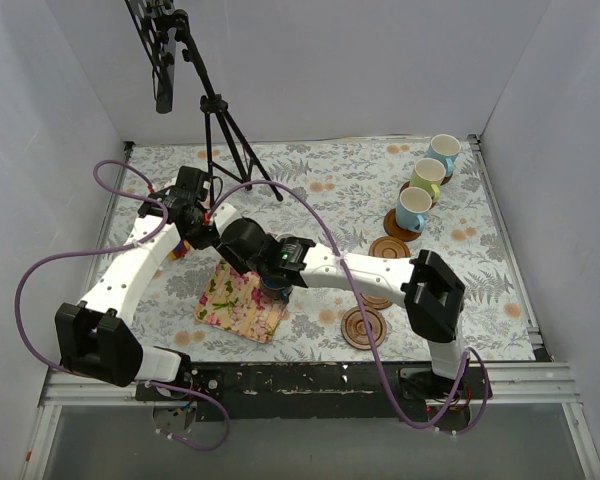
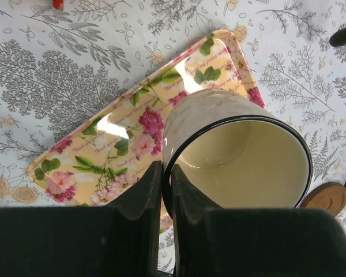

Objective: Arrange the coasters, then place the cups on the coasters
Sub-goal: Pick up the cup from the tray.

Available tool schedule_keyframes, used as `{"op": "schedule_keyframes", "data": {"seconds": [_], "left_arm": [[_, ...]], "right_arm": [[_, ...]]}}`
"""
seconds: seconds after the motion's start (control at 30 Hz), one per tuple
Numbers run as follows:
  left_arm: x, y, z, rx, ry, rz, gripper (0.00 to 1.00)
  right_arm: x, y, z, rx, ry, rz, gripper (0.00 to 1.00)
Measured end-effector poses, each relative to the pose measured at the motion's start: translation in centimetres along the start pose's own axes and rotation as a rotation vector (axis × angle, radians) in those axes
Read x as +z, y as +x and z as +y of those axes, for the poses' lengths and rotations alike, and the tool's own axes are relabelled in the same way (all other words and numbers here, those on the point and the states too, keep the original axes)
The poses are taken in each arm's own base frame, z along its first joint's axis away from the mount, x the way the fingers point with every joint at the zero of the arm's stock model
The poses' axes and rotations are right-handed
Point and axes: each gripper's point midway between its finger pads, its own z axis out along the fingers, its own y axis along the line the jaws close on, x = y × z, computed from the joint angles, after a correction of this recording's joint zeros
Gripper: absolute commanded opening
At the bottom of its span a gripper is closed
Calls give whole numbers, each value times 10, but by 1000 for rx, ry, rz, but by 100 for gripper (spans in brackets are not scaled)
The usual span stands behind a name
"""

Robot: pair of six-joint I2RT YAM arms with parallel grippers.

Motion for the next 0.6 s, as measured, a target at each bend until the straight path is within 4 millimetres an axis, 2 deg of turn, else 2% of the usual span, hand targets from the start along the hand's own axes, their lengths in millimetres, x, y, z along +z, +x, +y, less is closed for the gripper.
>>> {"op": "schedule_keyframes", "data": {"seconds": [0.17,0.43,0.57,0.6], "left_arm": [[1,-4,3,-12,-15,-14,0],[0,-4,0,-22,-1,-16,0],[-1,-6,-1,-29,4,-26,0],[-1,-6,-1,-29,4,-28,0]], "right_arm": [[7,7,-8,-13,64,20,46],[7,5,-10,4,91,8,18],[10,6,-9,17,94,7,21],[11,7,-9,18,95,7,12]]}}
